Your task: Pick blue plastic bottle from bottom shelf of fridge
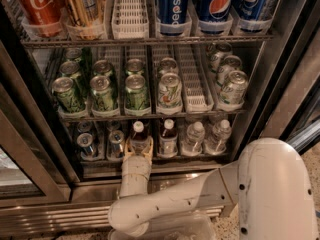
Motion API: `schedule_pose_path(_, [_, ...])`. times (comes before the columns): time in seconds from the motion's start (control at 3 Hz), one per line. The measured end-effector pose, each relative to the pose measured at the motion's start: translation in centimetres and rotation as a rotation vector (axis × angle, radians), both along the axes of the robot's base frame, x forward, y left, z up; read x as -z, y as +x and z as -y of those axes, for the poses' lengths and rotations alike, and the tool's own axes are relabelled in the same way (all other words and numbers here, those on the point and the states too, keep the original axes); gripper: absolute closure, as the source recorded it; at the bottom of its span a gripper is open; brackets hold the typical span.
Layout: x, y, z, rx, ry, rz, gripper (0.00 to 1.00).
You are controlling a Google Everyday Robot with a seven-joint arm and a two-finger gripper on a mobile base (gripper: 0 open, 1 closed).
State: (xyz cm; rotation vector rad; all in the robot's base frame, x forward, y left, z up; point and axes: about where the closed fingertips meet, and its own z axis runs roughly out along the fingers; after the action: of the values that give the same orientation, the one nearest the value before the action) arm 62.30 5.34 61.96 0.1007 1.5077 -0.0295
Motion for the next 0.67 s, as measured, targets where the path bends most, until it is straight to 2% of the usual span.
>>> schedule_pose_path(0.67, [-0.02,0.00,-0.06,0.001,0.003,0.003,1.00])
